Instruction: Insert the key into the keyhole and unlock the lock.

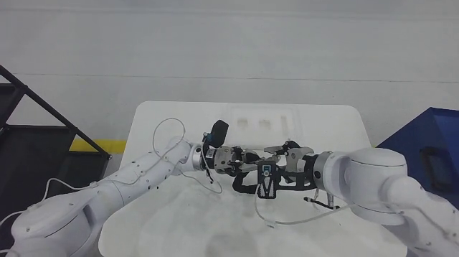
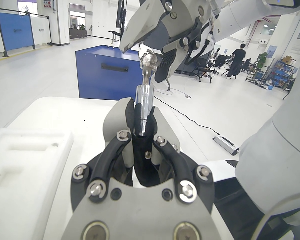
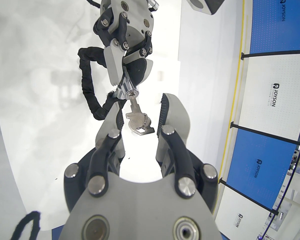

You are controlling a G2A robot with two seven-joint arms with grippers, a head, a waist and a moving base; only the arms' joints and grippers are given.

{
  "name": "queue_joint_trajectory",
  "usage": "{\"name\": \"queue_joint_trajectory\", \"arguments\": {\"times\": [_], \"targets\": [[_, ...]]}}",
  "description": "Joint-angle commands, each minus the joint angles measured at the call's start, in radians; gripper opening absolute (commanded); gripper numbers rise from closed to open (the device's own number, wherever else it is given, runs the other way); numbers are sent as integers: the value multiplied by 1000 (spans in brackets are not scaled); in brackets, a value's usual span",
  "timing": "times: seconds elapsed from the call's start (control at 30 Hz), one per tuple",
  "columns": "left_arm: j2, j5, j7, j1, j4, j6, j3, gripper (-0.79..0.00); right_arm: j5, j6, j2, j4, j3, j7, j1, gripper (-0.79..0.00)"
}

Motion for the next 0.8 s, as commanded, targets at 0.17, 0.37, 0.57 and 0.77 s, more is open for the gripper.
{"name": "queue_joint_trajectory", "arguments": {"times": [0.17,0.37,0.57,0.77], "targets": [[8,0,0,-3,2,0,-2,-785,-3,-1,9,-5,-2,-1,2,-523],[14,1,0,-2,-6,0,-4,-785,-5,-9,14,-1,-6,-9,8,-606],[16,-1,0,-2,-11,0,-3,-785,3,-7,11,10,-14,-23,22,-785],[14,2,0,1,-15,0,-3,-785,44,24,5,26,-14,-50,31,-785]]}}
